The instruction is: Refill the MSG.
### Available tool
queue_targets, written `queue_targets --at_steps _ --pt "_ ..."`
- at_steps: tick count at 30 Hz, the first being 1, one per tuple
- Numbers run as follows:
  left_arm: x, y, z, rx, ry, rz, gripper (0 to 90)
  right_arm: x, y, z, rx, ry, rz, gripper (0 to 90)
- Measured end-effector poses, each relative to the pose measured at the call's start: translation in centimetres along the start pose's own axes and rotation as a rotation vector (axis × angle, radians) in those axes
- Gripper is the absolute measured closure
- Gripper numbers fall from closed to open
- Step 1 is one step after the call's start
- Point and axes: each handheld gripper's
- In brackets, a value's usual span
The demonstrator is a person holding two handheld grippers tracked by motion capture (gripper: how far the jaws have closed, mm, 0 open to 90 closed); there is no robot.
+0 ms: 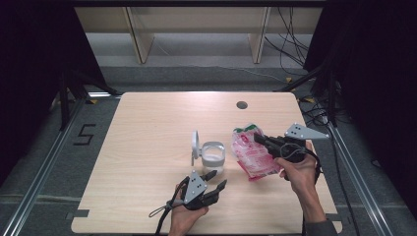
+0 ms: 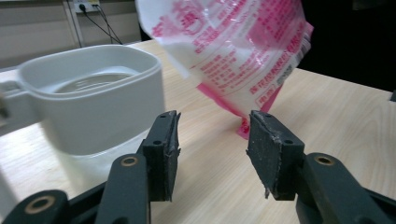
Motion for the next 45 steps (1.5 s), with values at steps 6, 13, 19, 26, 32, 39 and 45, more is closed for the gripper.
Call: queue_targets --at_steps 6,13,19,26,32,39,45 --pt "-0.6 -0.1 0.6 -0.009 -0.013 0.024 49.6 -0.7 0.2 -0.4 -0.029 0.035 0.003 90.0" --pt "-1.0 -0.2 0.9 0.022 -0.016 0.026 47.5 -1.4 0.3 -0.8 -0.067 0.085 0.033 90.0" --pt "-1.6 -0.4 1.2 0.014 -0.040 0.023 47.2 -2.4 0.8 -1.4 -0.058 0.127 0.031 90.0" --pt "-1.8 -0.4 1.5 -0.005 -0.042 0.035 45.9 -3.2 1.3 -2.2 -0.074 0.172 0.054 90.0" --pt "-1.9 -0.3 1.5 -0.005 -0.044 0.048 44.2 -3.2 1.9 -2.8 -0.057 0.198 0.080 90.0" --pt "-2.0 -0.3 2.0 0.011 -0.042 0.047 42.1 -3.3 2.4 -3.4 -0.047 0.217 0.114 90.0" --pt "-2.2 -0.3 2.0 -0.009 -0.054 0.056 40.6 -3.3 3.1 -3.9 -0.018 0.241 0.138 90.0"
Point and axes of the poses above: each handheld gripper's, and its own axes: x roughly forward along the jaws, y roughly out of its underside, z roughly to its left, and after that the axes turned 2 degrees about -x, right-handed
